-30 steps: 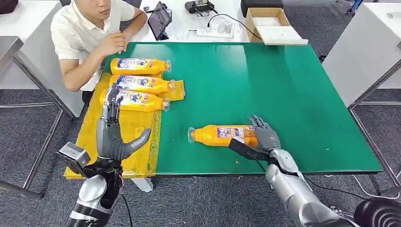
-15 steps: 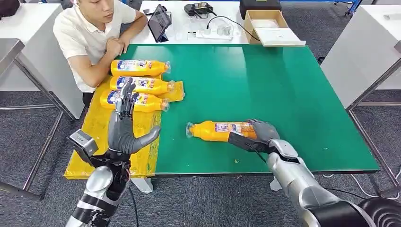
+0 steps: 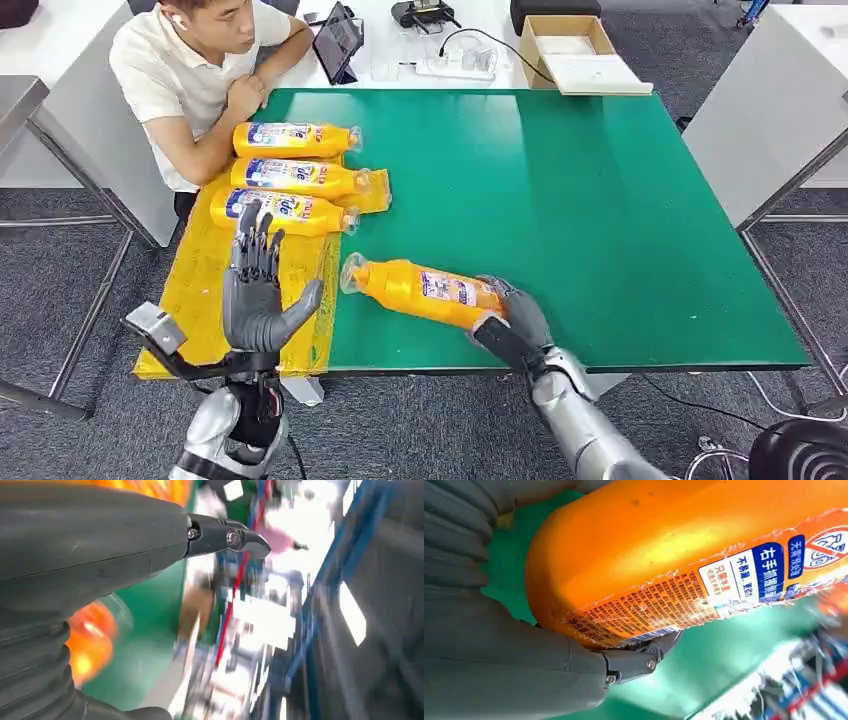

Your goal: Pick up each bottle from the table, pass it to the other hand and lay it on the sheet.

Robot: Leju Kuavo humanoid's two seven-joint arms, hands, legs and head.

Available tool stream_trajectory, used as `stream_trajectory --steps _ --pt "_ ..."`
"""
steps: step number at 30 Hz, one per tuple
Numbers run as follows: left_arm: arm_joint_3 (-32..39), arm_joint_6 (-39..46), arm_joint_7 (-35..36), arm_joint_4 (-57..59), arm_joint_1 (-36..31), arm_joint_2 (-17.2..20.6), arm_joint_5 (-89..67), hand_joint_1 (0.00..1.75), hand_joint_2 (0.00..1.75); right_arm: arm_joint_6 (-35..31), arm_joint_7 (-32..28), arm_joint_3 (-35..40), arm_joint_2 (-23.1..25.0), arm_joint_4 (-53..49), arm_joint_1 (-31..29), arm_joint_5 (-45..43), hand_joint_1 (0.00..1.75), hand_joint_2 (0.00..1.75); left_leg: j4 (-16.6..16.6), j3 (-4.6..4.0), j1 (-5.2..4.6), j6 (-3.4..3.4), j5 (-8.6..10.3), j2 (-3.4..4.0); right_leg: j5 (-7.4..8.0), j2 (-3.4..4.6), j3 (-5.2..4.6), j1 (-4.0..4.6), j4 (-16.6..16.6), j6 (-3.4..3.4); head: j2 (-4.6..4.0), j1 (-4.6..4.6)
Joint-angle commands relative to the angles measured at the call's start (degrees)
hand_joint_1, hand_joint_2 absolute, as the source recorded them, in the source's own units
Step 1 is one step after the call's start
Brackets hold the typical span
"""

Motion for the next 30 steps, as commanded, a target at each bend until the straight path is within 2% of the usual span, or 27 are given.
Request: stream_trajectory --steps 1,3,6,9,13,15,19,22,25,27,28,30 --pt "0.7 7.6 -0.1 -9.8 8.4 -0.1 2.6 0.00 1.75 -7.3 0.2 1.0 3.8 -26.0 13.5 -4.4 1.75 1.75 0.0 0.04 0.04 -0.10 -0.14 0.01 -0.15 -0.08 0.04 0.06 0.0 -0.12 0.00 0.02" --pt "0.7 7.7 -0.1 -9.6 8.2 0.0 2.6 0.00 1.75 -7.3 0.6 1.4 3.5 -25.8 13.2 -4.7 1.75 1.75 0.0 -0.02 0.03 -0.11 -0.16 -0.01 -0.18 -0.05 -0.02 0.03 0.1 -0.14 0.00 0.02" --pt "-2.5 6.2 2.6 -5.7 7.5 3.8 -3.3 0.00 1.75 -9.1 -1.8 2.0 3.8 -28.7 14.0 -8.2 1.75 1.75 0.0 -0.28 0.00 -0.09 -0.05 0.00 -0.06 -0.03 -0.27 -0.02 0.0 -0.12 0.00 0.04" --pt "-3.1 5.4 3.6 -1.0 7.3 3.3 -3.7 0.00 1.75 -10.1 -1.2 1.9 4.7 -30.2 15.0 -9.9 1.75 1.75 -0.1 -0.25 -0.04 -0.09 -0.02 -0.13 -0.07 -0.13 -0.24 -0.05 0.0 -0.12 -0.02 0.04" --pt "-3.9 4.9 3.3 -1.2 7.2 3.5 -4.2 0.00 1.75 -10.0 -1.1 2.2 4.7 -29.7 15.1 -10.1 1.75 1.75 -0.1 -0.28 -0.04 -0.06 -0.01 -0.11 -0.04 -0.09 -0.29 -0.04 -0.1 -0.09 0.00 0.02" --pt "-6.9 2.9 3.1 -0.7 7.1 5.3 -7.7 0.00 1.75 -7.1 -0.8 5.7 3.6 -27.1 13.8 -8.4 1.75 1.75 -0.1 -0.15 -0.02 -0.10 -0.06 -0.11 -0.11 -0.13 -0.16 -0.02 -0.1 -0.13 -0.02 0.02" --pt "-8.7 -4.3 3.3 2.5 6.5 5.3 -7.3 0.00 1.75 0.8 -2.9 13.7 3.5 -24.0 12.8 -6.7 1.75 1.75 -0.1 0.02 0.02 -0.13 -0.10 0.06 -0.08 0.02 -0.03 0.02 -0.1 -0.16 -0.02 0.04" --pt "-8.7 -4.3 3.3 2.8 6.4 5.2 -7.3 0.00 1.75 0.4 -3.1 14.1 3.9 -24.0 13.0 -6.5 1.75 1.75 -0.1 -0.21 0.00 -0.07 -0.04 0.00 -0.04 -0.02 -0.23 -0.02 -0.1 -0.10 0.00 0.04" --pt "-8.5 -4.4 3.3 2.7 6.3 5.2 -7.3 0.00 1.75 0.5 -3.1 14.0 3.4 -24.2 12.9 -6.5 1.75 1.75 -0.1 -0.06 0.02 -0.13 -0.06 -0.06 -0.10 -0.13 -0.08 0.01 -0.1 -0.16 0.00 0.02" --pt "-9.3 -7.3 4.2 2.9 6.3 5.8 -6.3 0.00 1.75 4.1 -3.6 16.0 4.0 -24.5 13.3 -7.5 1.75 1.75 -0.1 -0.05 0.02 -0.12 -0.08 -0.17 -0.12 -0.17 -0.04 0.02 -0.1 -0.17 -0.02 0.07" --pt "-9.3 -8.1 4.6 3.4 6.1 5.7 -6.1 0.00 1.75 4.3 -3.6 17.5 4.1 -24.2 13.1 -6.5 1.75 1.75 -0.1 -0.21 -0.01 -0.08 -0.04 -0.10 -0.06 -0.05 -0.22 -0.02 -0.1 -0.11 -0.02 0.02" --pt "-8.4 -7.9 4.8 4.8 5.2 4.4 -5.8 0.00 1.75 2.4 -3.8 20.2 4.5 -22.8 12.3 -3.7 1.75 1.75 -0.1 -0.01 0.04 -0.14 -0.12 0.04 -0.11 0.01 -0.05 0.03 -0.1 -0.18 -0.02 0.00"
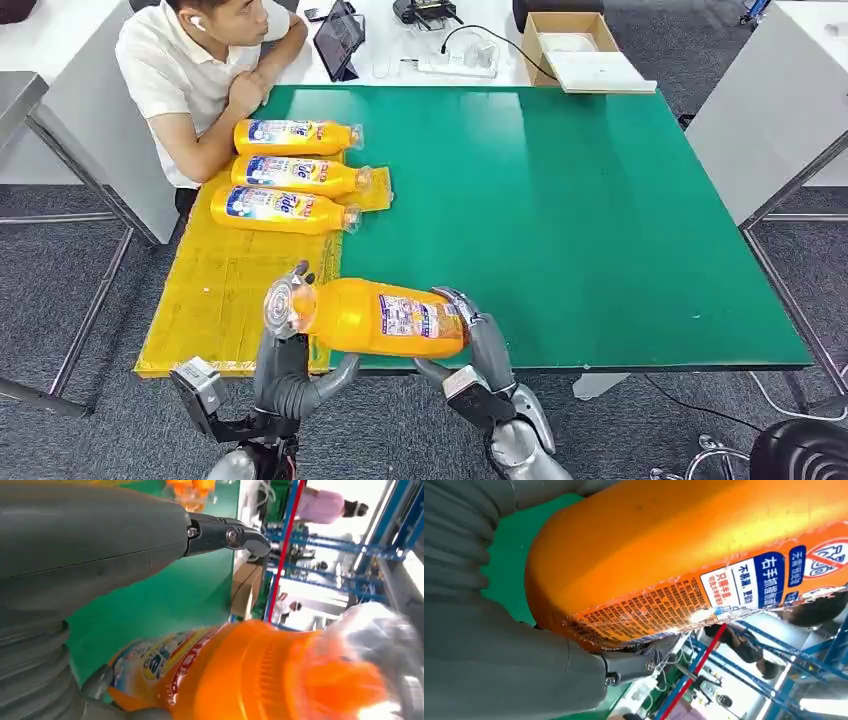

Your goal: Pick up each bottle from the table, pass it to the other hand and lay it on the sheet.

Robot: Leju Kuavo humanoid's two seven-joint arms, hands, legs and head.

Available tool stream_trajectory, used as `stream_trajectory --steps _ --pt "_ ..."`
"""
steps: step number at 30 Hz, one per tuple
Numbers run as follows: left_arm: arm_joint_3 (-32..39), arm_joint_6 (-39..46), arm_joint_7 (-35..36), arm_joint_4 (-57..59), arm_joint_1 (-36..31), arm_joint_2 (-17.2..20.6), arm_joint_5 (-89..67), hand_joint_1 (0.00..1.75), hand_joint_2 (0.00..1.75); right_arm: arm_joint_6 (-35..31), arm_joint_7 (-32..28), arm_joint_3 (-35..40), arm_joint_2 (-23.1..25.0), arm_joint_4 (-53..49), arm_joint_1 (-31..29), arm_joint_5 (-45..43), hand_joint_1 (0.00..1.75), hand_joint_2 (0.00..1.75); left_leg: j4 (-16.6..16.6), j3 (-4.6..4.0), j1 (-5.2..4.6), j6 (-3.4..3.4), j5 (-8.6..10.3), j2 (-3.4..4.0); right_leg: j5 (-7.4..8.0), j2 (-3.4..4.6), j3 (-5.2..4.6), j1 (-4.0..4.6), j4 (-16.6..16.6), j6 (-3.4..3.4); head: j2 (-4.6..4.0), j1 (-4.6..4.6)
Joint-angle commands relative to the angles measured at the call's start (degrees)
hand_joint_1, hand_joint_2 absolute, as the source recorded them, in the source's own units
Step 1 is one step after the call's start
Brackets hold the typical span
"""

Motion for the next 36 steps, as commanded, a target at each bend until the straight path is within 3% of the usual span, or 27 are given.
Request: stream_trajectory --steps 1,4,13,17,18,19,20,21,23,24,25,26,36 --pt "-1.5 -3.2 1.9 6.8 -3.2 1.0 2.0 0.00 1.75 1.2 -1.1 9.6 0.1 5.2 -2.9 3.1 1.75 1.75 -0.1 0.50 0.07 -0.18 -0.13 0.21 -0.11 0.06 0.43 0.10 -0.1 -0.20 0.00 0.00" --pt "-2.2 -7.5 5.1 9.0 -5.6 0.6 7.0 0.00 1.75 1.3 -4.9 15.0 -1.0 6.5 -4.1 3.7 1.75 1.75 -0.1 0.23 0.05 -0.11 -0.04 0.09 -0.03 -0.01 0.22 0.07 -0.1 -0.12 0.00 -0.02" --pt "-2.2 -8.9 5.7 10.0 -6.8 -0.2 10.0 0.00 1.75 1.3 -4.9 17.9 0.0 8.5 -4.6 1.7 1.75 1.75 -0.1 0.19 0.06 -0.07 0.00 0.03 -0.03 -0.11 0.18 0.07 -0.1 -0.08 0.00 -0.02" --pt "-2.0 -11.2 5.9 10.0 -7.9 -0.7 14.0 0.02 1.75 4.2 -4.9 22.5 -0.3 9.3 -5.6 -0.8 1.75 1.75 0.0 0.27 0.09 -0.11 -0.05 0.03 -0.07 -0.13 0.27 0.11 -0.1 -0.12 0.00 0.00" --pt "-2.0 -13.1 6.7 10.5 -8.4 -1.0 16.8 0.35 1.75 4.7 -4.9 23.6 0.0 9.9 -6.0 -2.1 1.75 1.75 -0.1 0.37 0.10 -0.13 -0.08 0.05 -0.10 -0.14 0.36 0.12 -0.1 -0.15 0.00 -0.02" --pt "-2.2 -14.2 6.8 10.6 -8.7 -0.9 17.8 0.47 1.75 4.6 -4.9 24.3 0.1 10.7 -6.4 -1.9 1.75 1.75 0.0 0.17 0.06 -0.08 -0.01 0.04 -0.03 -0.11 0.16 0.07 0.0 -0.09 0.00 0.00" --pt "-2.2 -14.5 6.1 10.5 -9.0 -1.0 18.0 1.61 1.75 3.9 -4.9 25.2 0.5 12.3 -7.1 -1.8 1.75 1.75 0.0 0.33 0.10 -0.14 -0.06 0.02 -0.10 -0.18 0.33 0.12 -0.1 -0.16 -0.02 -0.02" --pt "-2.4 -14.9 5.8 10.4 -9.1 -1.0 18.1 1.75 1.75 4.4 -4.9 25.5 0.8 13.7 -7.5 -2.2 1.75 1.75 0.0 0.18 0.07 -0.09 0.00 0.01 -0.04 -0.14 0.17 0.08 0.0 -0.10 -0.02 0.00" --pt "-2.0 -14.9 5.4 10.5 -9.2 -1.1 18.5 1.75 1.75 4.5 -4.9 25.8 0.8 14.9 -7.6 -2.8 1.75 1.75 -0.1 0.25 0.08 -0.11 -0.01 0.03 -0.04 -0.14 0.24 0.11 -0.1 -0.13 0.00 0.00" --pt "-1.2 -14.2 4.4 10.4 -9.0 -1.3 18.3 1.75 1.75 5.4 -4.9 25.4 1.1 16.3 -7.6 -3.8 1.29 1.75 -0.1 0.33 0.10 -0.14 -0.03 0.02 -0.07 -0.18 0.32 0.13 -0.1 -0.16 0.00 -0.02" --pt "-0.7 -13.7 3.8 10.2 -8.8 -1.5 18.2 1.75 1.75 5.5 -4.9 25.4 1.2 16.9 -7.6 -3.7 0.09 1.75 -0.1 0.28 0.11 -0.13 -0.02 0.03 -0.07 -0.21 0.28 0.14 -0.1 -0.14 0.00 -0.02" --pt "0.4 -12.9 3.2 9.7 -8.6 -2.1 18.6 1.75 1.75 6.0 -4.9 25.5 1.4 17.7 -7.6 -3.6 0.00 1.75 -0.1 0.32 0.10 -0.12 -0.02 0.03 -0.09 -0.24 0.29 0.12 -0.1 -0.14 0.00 -0.02" --pt "2.0 -11.7 2.6 8.6 -8.6 -3.0 19.4 1.75 1.75 6.5 -4.9 25.6 1.6 17.8 -7.2 -3.5 0.00 1.75 0.0 0.37 0.12 -0.13 -0.06 0.02 -0.14 -0.28 0.35 0.14 -0.1 -0.15 0.00 -0.02"
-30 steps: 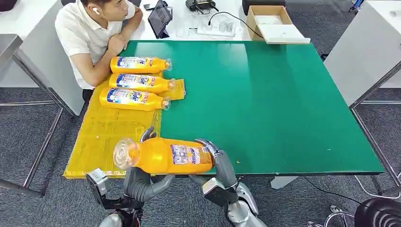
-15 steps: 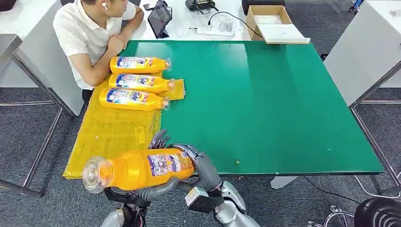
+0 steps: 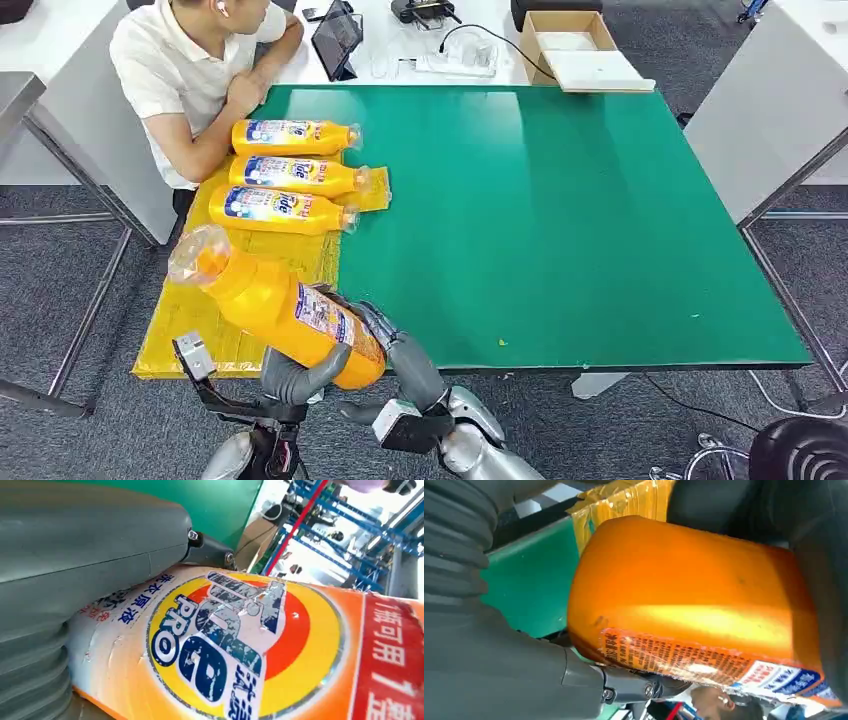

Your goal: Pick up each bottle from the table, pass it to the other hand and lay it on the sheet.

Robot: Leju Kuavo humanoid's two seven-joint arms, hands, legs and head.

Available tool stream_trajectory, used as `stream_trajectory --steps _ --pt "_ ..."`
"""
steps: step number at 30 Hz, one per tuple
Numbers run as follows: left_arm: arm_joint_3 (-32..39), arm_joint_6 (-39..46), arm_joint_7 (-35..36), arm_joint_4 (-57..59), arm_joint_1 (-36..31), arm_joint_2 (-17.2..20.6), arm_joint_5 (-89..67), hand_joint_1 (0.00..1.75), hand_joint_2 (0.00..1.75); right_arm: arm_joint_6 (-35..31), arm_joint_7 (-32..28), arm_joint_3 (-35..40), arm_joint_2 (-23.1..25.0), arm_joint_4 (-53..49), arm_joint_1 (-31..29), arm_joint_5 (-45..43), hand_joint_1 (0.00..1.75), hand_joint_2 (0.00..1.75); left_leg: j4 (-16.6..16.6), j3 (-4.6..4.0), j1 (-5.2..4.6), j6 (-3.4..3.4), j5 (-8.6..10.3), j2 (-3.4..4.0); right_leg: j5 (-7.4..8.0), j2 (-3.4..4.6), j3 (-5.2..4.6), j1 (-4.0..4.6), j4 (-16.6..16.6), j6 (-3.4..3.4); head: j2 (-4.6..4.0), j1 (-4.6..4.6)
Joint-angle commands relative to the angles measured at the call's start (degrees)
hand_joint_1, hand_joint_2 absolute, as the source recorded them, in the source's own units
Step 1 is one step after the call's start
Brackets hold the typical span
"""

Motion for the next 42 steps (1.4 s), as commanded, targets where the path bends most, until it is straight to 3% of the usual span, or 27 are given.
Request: stream_trajectory --steps 1,6,10,11,13,16,18,21,24,25,27,30,31,33,34,35,36,37,39,42 --pt "0.3 0.0 -0.1 1.9 -4.7 -2.0 0.0 1.75 1.75 1.8 -1.8 5.1 0.2 6.0 0.6 0.7 0.00 1.75 0.0 0.19 0.07 -0.08 -0.03 -0.18 -0.09 -0.25 0.28 0.09 -0.1 -0.10 0.00 0.00" --pt "3.5 1.8 -0.5 0.4 -4.9 -3.4 2.6 1.75 1.75 1.5 -1.8 5.2 0.6 5.5 2.1 1.8 0.00 1.75 0.0 0.31 0.12 -0.15 -0.09 -0.26 -0.18 -0.38 0.43 0.15 0.0 -0.17 -0.02 -0.04" --pt "5.5 1.7 -0.4 -0.9 -4.6 -2.6 3.0 1.75 1.75 -5.4 -1.8 3.2 -0.3 4.1 4.6 4.7 0.00 1.75 0.0 0.18 0.10 -0.11 -0.04 -0.23 -0.11 -0.31 0.29 0.12 -0.1 -0.12 -0.02 0.00" --pt "6.0 1.3 -0.4 -1.1 -4.4 -2.3 3.0 1.75 1.75 -7.0 -1.8 2.3 -1.0 3.7 5.3 5.6 0.00 0.00 0.0 0.16 0.08 -0.09 -0.03 -0.21 -0.09 -0.27 0.24 0.09 -0.1 -0.10 0.00 -0.02" --pt "7.3 2.5 -0.2 -1.2 -4.3 -1.7 1.9 1.75 1.75 -9.8 -1.8 0.3 -2.5 1.0 7.4 6.3 0.00 0.00 -0.1 0.22 0.10 -0.10 -0.04 -0.28 -0.13 -0.37 0.34 0.12 -0.1 -0.11 0.00 -0.02" --pt "7.3 15.6 0.7 1.2 -6.1 1.6 -12.2 1.75 1.75 -16.0 -1.8 -2.4 -5.2 -5.8 12.2 7.1 0.00 0.00 -0.1 0.27 0.09 -0.10 -0.02 -0.38 -0.15 -0.47 0.38 0.11 -0.1 -0.12 -0.02 -0.02" --pt "6.3 18.9 0.1 3.6 -8.1 4.1 -20.5 1.75 1.75 -20.8 -1.8 -4.1 -6.1 -10.0 14.3 8.0 0.00 0.00 -0.1 0.42 0.10 -0.14 -0.06 -0.54 -0.26 -0.66 0.58 0.13 -0.1 -0.17 0.00 -0.04" --pt "10.4 39.2 -4.4 3.5 -9.9 6.0 -44.8 1.75 1.75 -26.3 -1.8 -7.6 -7.0 -19.1 16.6 6.5 0.00 0.00 -0.1 0.34 0.05 -0.15 -0.06 -0.34 -0.17 -0.35 0.44 0.07 0.0 -0.18 0.00 -0.04" --pt "12.2 37.4 0.1 1.6 -10.1 10.6 -56.3 1.75 1.75 -29.8 -1.8 -13.1 -6.3 -25.9 17.7 0.0 0.00 0.00 0.1 0.11 0.07 -0.17 -0.13 -0.13 -0.15 -0.10 0.21 0.09 0.1 -0.19 -0.02 -0.02" --pt "11.1 31.6 3.4 1.7 -9.7 13.1 -60.1 1.75 1.75 -29.6 -1.8 -15.9 -5.4 -26.8 18.0 -1.7 0.00 0.00 0.0 -0.02 0.01 -0.11 -0.06 -0.04 -0.05 0.02 0.02 0.01 0.1 -0.12 0.00 -0.02" --pt "9.6 21.6 3.7 0.7 -8.5 15.8 -58.1 1.75 1.75 -27.0 -1.8 -18.4 -5.3 -28.1 18.0 -4.3 0.00 0.00 0.0 0.24 0.05 -0.19 -0.11 0.02 -0.11 0.00 0.25 0.06 0.1 -0.22 0.00 0.00" --pt "8.0 -4.2 0.9 -1.1 -5.5 21.7 -43.3 1.75 1.75 -20.9 -1.8 -19.7 -5.0 -27.8 16.5 -7.8 0.00 0.00 0.0 0.22 0.05 -0.14 -0.08 0.00 -0.09 -0.02 0.24 0.06 0.0 -0.16 0.00 0.00" --pt "7.9 -5.3 0.2 -1.1 -5.3 22.5 -43.3 1.75 1.75 -20.6 -1.8 -19.5 -5.0 -27.8 16.3 -7.5 0.00 0.00 0.0 0.15 0.02 -0.09 -0.06 0.10 -0.04 0.11 0.13 0.02 0.0 -0.11 -0.02 0.00" --pt "8.6 -5.8 -0.9 -0.8 -4.6 23.4 -42.9 1.75 1.75 -20.8 -1.8 -19.4 -4.4 -27.0 15.7 -7.2 0.00 0.00 0.0 0.38 0.07 -0.17 -0.17 0.28 -0.12 0.22 0.32 0.08 0.1 -0.20 0.00 -0.02" --pt "8.7 -3.6 -1.8 -0.6 -5.2 23.1 -46.1 1.20 1.75 -21.5 -1.8 -19.1 -4.3 -26.5 15.5 -6.8 0.00 0.00 -0.1 0.50 0.09 -0.20 -0.22 0.31 -0.16 0.19 0.44 0.10 0.0 -0.23 0.00 0.00" --pt "8.7 -0.2 1.2 0.8 -6.7 21.7 -51.3 1.64 1.75 -21.6 -1.8 -19.2 -4.0 -26.6 15.9 -7.5 0.00 0.00 0.0 0.55 0.12 -0.23 -0.28 0.35 -0.22 0.18 0.50 0.14 0.1 -0.26 0.00 0.00" --pt "7.0 7.8 4.1 2.1 -8.7 21.7 -62.1 1.75 1.75 -22.4 -1.8 -19.4 -4.0 -26.9 16.5 -7.5 0.00 0.00 0.0 0.55 0.13 -0.24 -0.25 0.36 -0.21 0.20 0.48 0.15 0.1 -0.27 0.00 0.02" --pt "4.7 13.2 8.0 5.0 -11.3 21.6 -73.6 1.75 1.75 -23.2 -1.8 -19.1 -4.0 -26.9 16.9 -7.0 0.00 0.00 0.0 0.17 0.06 -0.12 -0.05 -0.01 -0.08 -0.04 0.22 0.07 0.0 -0.14 0.00 0.00" --pt "-0.3 17.2 16.1 14.2 -18.4 21.8 -92.0 1.75 1.75 -22.4 -1.8 -19.6 -3.3 -26.5 17.3 -6.5 0.00 0.00 0.0 0.33 0.12 -0.19 -0.11 -0.08 -0.17 -0.15 0.40 0.14 0.1 -0.22 0.00 -0.04" --pt "-0.9 17.9 16.4 18.5 -21.1 20.7 -93.6 1.75 1.75 -22.3 -1.8 -19.8 -2.9 -26.1 17.1 -6.1 0.00 0.00 -0.1 0.20 0.12 -0.17 0.11 -0.65 -0.12 -0.71 0.37 0.13 0.0 -0.20 0.00 0.02"
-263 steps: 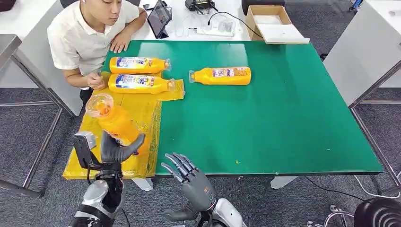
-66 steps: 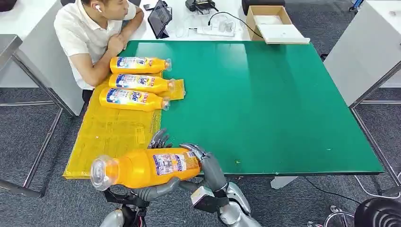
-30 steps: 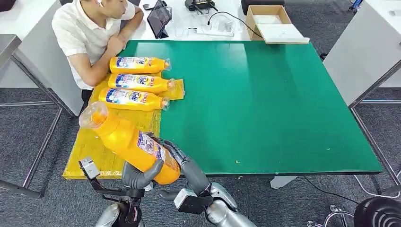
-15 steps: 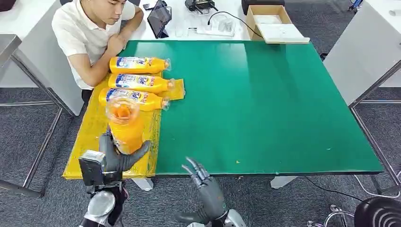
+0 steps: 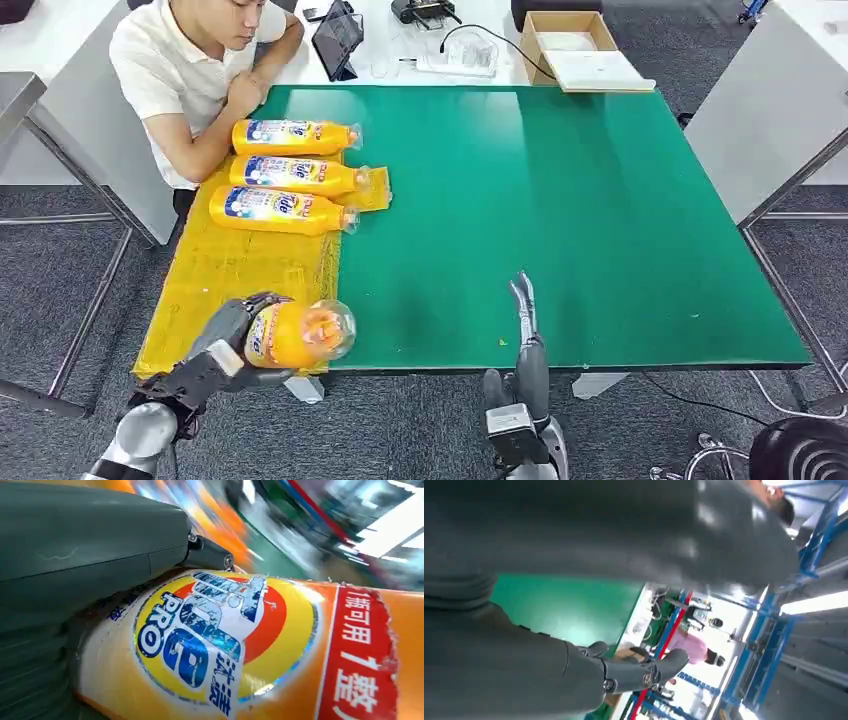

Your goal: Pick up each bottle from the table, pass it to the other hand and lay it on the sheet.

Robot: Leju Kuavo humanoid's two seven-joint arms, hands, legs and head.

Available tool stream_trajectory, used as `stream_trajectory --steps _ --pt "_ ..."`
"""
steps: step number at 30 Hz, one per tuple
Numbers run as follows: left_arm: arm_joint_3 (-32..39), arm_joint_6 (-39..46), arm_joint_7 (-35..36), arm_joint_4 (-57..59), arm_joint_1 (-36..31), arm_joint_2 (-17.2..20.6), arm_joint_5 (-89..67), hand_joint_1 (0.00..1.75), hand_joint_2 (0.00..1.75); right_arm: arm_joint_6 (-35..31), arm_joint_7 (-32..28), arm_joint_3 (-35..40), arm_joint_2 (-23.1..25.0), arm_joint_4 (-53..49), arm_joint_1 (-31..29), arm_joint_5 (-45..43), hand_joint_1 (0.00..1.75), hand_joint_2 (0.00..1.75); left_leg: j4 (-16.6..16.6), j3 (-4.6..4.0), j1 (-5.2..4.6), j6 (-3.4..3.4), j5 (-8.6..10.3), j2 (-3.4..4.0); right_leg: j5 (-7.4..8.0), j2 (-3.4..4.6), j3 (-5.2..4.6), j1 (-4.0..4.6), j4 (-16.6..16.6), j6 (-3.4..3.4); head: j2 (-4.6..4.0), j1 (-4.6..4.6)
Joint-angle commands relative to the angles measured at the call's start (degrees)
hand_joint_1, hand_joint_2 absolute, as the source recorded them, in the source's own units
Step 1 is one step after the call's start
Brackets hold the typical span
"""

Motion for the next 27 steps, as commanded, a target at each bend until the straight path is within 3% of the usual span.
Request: stream_trajectory --steps 1,5,11,15,25,26,27 --pt "-10.9 13.2 14.4 24.9 -17.8 0.5 -36.9 1.75 1.75 0.6 -1.8 -2.6 2.3 1.2 -0.1 0.9 0.00 0.00 -0.1 0.10 0.01 -0.09 0.13 -0.46 -0.05 -0.52 0.31 0.02 0.0 -0.10 0.00 0.02" --pt "-8.8 16.6 12.9 43.3 -26.1 -5.0 -35.0 1.75 1.75 2.7 -1.8 0.7 3.6 5.2 -2.6 0.4 0.00 0.00 -0.1 0.26 0.05 -0.10 0.13 -0.42 -0.02 -0.51 0.54 0.06 -0.1 -0.15 0.00 0.02" --pt "-5.3 20.1 17.4 58.1 -33.9 -7.0 -35.0 1.75 1.75 2.5 -1.8 4.9 4.4 9.1 -3.6 -0.6 0.00 0.00 -0.1 0.27 0.08 -0.10 0.07 -0.16 -0.01 -0.32 0.53 0.09 0.0 -0.12 0.00 0.04" --pt "-1.4 16.4 15.8 62.5 -34.6 -8.2 -30.7 1.75 1.75 2.0 -1.8 5.8 4.0 9.7 -3.9 -1.2 0.00 0.00 -0.1 0.26 0.09 -0.09 0.04 -0.03 0.00 -0.19 0.49 0.09 0.0 -0.11 0.00 0.00" --pt "-0.1 14.1 14.8 63.0 -34.4 -8.6 -28.7 1.75 1.75 2.1 -1.8 5.8 3.9 10.0 -4.1 -1.2 0.00 0.00 -0.1 0.29 0.05 -0.07 0.08 -0.21 0.03 -0.17 0.57 0.04 0.0 -0.11 0.00 0.02" --pt "1.2 11.4 13.7 63.3 -34.2 -8.8 -26.8 1.66 1.75 2.0 -1.8 5.7 3.9 10.2 -4.1 -1.3 0.00 0.00 -0.1 0.26 0.03 -0.04 0.10 -0.22 0.04 -0.16 0.54 0.01 0.0 -0.08 0.00 0.02" --pt "1.4 9.0 12.2 63.5 -34.0 -8.7 -25.9 0.12 1.75 2.0 -1.8 5.7 3.8 10.4 -4.3 -1.4 0.00 0.00 -0.1 0.31 0.02 -0.03 0.10 -0.21 0.03 -0.14 0.58 0.01 0.0 -0.07 0.00 0.02"
